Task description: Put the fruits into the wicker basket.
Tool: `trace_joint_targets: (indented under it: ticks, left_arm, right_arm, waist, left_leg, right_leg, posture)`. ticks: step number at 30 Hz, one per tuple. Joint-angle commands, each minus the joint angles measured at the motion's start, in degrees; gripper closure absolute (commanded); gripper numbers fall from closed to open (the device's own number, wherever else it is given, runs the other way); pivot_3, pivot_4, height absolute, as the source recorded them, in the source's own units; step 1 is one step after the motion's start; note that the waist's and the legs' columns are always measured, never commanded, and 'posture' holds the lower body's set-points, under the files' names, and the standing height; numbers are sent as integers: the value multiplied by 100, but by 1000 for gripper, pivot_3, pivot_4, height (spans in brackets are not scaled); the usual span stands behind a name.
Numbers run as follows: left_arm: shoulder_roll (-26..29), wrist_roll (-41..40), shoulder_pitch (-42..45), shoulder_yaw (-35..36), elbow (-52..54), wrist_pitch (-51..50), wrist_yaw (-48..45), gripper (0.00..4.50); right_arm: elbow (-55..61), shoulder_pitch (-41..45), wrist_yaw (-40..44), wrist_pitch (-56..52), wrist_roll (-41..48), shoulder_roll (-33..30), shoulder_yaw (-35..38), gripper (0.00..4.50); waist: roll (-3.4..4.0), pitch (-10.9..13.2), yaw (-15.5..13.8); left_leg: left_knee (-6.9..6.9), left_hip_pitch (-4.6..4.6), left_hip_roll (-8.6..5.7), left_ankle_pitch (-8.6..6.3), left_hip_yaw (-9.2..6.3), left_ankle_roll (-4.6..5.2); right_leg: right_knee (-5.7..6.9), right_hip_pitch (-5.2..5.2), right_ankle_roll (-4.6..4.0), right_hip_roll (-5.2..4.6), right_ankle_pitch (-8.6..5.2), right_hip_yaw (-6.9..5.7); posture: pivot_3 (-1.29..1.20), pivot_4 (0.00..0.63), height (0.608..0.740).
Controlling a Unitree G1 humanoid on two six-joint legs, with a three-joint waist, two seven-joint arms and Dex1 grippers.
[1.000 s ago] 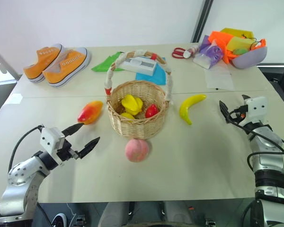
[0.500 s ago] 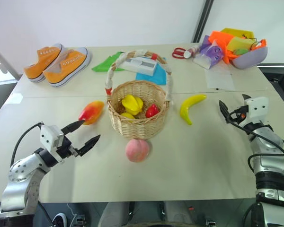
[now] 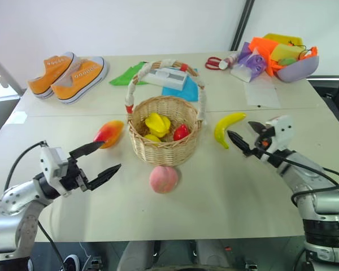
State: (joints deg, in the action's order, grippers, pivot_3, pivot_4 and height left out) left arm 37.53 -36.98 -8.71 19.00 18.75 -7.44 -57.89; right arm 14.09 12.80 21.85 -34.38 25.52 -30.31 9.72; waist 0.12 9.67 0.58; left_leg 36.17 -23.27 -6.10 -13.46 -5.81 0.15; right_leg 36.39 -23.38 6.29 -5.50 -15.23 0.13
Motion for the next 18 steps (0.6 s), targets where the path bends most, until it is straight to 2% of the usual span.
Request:
trace_joint_targets:
  ticks: [1,5,10,18]
  left_arm:
    - [141,-286,-58,-20,595,-242,-81,0]
    - [275,-179,-313,-90,808,-215,-368,0]
    - [303,-172,-250,-85,823,-179,-416,0]
    - [178,-47,-181,-227,785,-145,-277,0]
  right_arm:
    - [298,303,-656,-544,-420,223,-388,51]
    - [340,361,-918,-808,-784,383,-755,51]
    - [341,387,-1036,-1015,-939,499,-842,51]
    - [-291,471,-1257,-866,-1384,750,-893,51]
  waist:
    - [-3,0,1]
    - [0,1,4]
    - [-1,1,-3]
    - [-1,1,19]
  left_leg:
    - [-1,-2,1,0,0,0]
    - [-8,-4,0,0,0,0]
    - [-4,-6,-1,0,0,0]
    - [-5,-5,1,0,0,0]
  right_leg:
    - [-3,-1,0,1,0,-1]
    - [-6,-5,7,0,4,0]
    - [-8,-4,5,1,3,-2]
    - [-6,-5,12,4,7,-2]
  posture:
    - [0,150,740]
    - [0,150,740]
    - [0,150,740]
    - [0,150,740]
